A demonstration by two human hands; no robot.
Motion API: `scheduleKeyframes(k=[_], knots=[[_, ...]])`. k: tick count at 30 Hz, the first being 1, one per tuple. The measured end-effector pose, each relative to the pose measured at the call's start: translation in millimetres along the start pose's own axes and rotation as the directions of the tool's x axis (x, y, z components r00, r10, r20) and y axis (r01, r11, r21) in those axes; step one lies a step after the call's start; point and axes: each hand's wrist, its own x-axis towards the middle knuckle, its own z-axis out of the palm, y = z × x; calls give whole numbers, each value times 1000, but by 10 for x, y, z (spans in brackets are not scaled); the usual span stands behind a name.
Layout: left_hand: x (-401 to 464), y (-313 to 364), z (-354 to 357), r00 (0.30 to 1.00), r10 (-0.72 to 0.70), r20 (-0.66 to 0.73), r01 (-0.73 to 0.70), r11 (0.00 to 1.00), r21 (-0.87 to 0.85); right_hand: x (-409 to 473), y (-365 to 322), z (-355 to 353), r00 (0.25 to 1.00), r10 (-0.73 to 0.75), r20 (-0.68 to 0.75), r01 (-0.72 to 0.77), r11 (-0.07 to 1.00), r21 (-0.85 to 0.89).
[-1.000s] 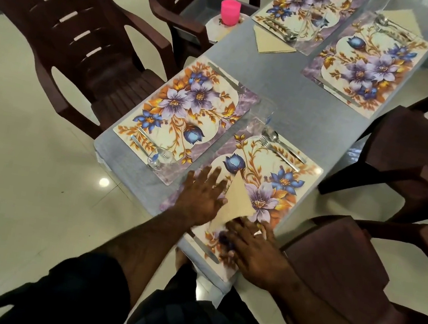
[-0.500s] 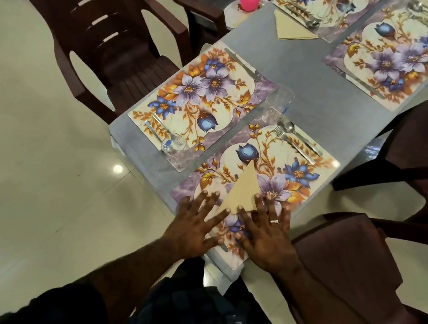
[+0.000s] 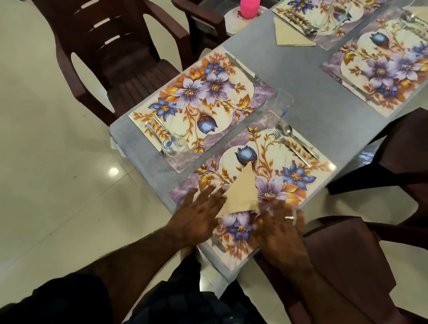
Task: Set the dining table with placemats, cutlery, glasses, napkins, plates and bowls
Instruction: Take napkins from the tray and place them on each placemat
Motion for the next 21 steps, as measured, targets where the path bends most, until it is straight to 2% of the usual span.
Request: scheduleKeyframes(k=[1,3,6,8,13,16,17,19,21], knots=[[112,-11,-63,999,34,-1,-34,999,-1,2,-81,-21,997,-71,-19,71,997,4],[351,-47,-194,995,100,28,-100,995,20,21,-291,-73,992,-116,-54,118,992,41],[639,-115,-325,981,159,114,-173,976,129,81,-499,-127,998,-53,-46,57,994,90],[723,-163,-383,978,171,123,-193,961,201,138,-472,-108,1000,21,-7,-21,995,94],[608,-137,-488,991,84,103,-108,959,261,321,-130,-156,985,147,86,-156,983,97],[454,-16,-447,993,34,112,-53,984,168,436,-68,-234,965,253,66,-258,962,89],[408,6,-420,995,13,102,-27,989,143,444,-100,-251,967,252,43,-255,963,91],[331,9,-387,995,-80,62,70,987,142,405,-223,-245,989,147,20,-148,985,92],[267,-35,-340,982,-187,39,179,971,155,352,-369,-197,997,44,70,-50,995,89]])
